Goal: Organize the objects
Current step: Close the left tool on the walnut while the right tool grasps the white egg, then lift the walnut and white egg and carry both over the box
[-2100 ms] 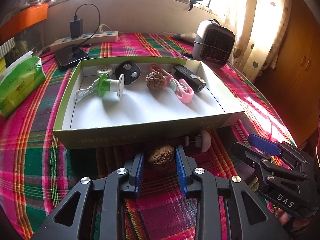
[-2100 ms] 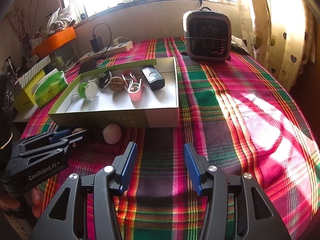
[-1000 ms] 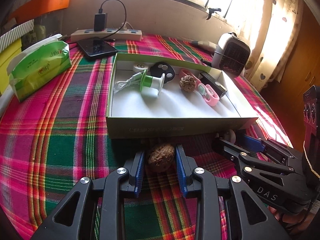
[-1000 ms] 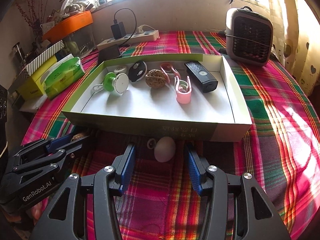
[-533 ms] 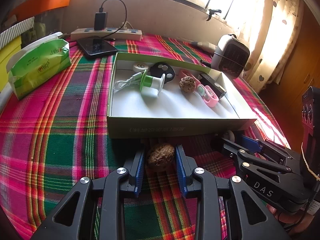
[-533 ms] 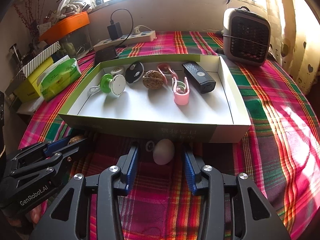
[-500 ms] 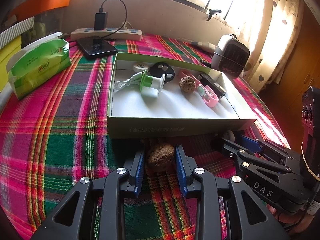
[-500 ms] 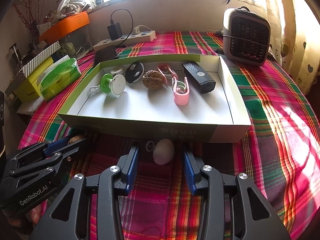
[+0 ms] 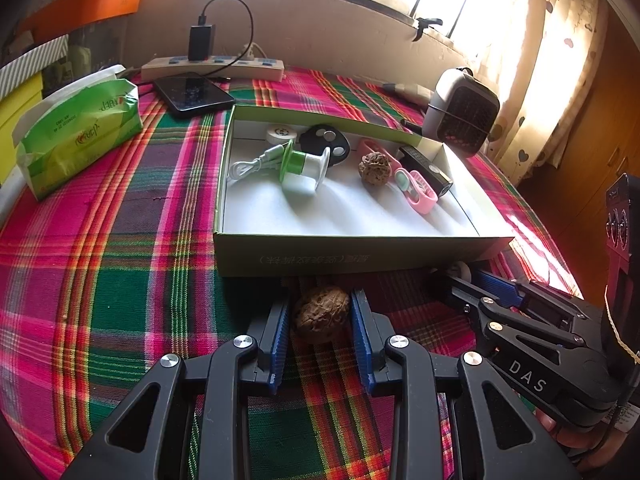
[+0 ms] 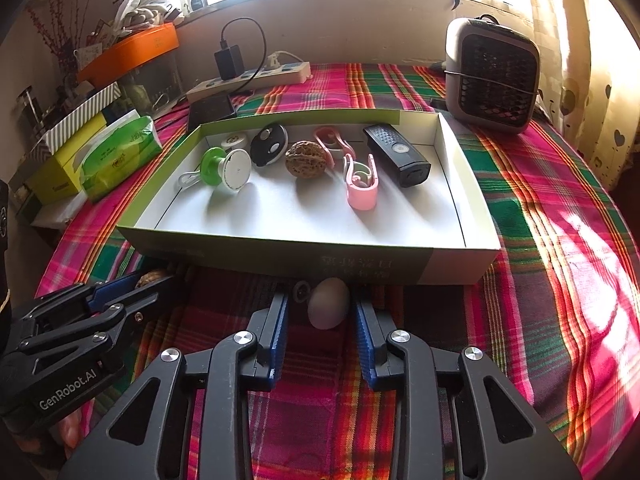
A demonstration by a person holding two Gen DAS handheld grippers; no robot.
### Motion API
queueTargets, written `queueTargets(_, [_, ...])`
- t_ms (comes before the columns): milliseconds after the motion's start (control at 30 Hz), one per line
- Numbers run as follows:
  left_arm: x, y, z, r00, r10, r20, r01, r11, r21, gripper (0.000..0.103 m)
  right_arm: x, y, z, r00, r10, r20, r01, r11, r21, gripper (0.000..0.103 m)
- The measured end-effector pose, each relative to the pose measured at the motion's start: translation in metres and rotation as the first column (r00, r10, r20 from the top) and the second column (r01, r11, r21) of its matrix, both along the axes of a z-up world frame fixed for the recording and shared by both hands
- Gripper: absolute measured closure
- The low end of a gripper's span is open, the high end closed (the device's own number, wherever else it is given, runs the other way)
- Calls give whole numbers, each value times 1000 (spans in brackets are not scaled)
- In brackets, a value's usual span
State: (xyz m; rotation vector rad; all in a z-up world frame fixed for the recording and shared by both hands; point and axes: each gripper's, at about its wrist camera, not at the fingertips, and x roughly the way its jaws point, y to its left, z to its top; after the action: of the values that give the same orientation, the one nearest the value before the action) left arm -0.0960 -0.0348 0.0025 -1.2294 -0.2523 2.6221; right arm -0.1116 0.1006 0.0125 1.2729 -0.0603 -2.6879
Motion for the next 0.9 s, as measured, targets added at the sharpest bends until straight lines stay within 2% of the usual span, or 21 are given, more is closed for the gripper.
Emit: queueTargets(900, [8, 6, 5, 1000, -5, -9, 4, 999, -51, 76, 9, 1, 7, 999, 29, -31, -30, 999, -33, 72])
